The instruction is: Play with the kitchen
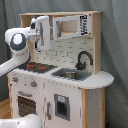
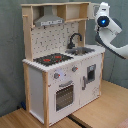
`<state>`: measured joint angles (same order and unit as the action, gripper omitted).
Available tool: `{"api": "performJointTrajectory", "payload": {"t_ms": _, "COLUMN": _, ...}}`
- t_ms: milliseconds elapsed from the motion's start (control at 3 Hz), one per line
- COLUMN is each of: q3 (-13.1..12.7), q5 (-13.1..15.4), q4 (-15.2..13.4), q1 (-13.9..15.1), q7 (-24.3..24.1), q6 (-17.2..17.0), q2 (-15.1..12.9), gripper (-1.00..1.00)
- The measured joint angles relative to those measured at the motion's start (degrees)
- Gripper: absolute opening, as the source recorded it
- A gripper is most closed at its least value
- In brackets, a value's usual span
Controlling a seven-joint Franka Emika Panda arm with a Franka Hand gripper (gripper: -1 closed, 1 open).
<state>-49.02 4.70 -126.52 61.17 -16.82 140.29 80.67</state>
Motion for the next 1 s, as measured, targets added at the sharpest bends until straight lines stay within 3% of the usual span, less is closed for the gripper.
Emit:
{"api": "performJointTrajectory", "payload": {"t_ms": 333, "q3": 0.0, "q5": 0.0, "q4": 0.0, "q1": -0.1, "q7": 0.1, "q6": 0.1, "q2": 0.2, "gripper": 1.00}}
{"api": "performJointTrajectory", "payload": {"t_ms": 667, "q3": 0.5, "q5": -0.2, "q4": 3.2, "q1": -3.7, "q7": 0.3, "q6": 0.8, "q2": 2.9, "gripper": 1.00}}
{"api": "performJointTrajectory", "payload": {"t_ms": 1000, "q3": -3.4, "q5": -0.2, "q4": 7.4, "q1": -3.7, "q7": 0.3, "q6": 1.0, "q2": 3.9, "gripper": 1.00}}
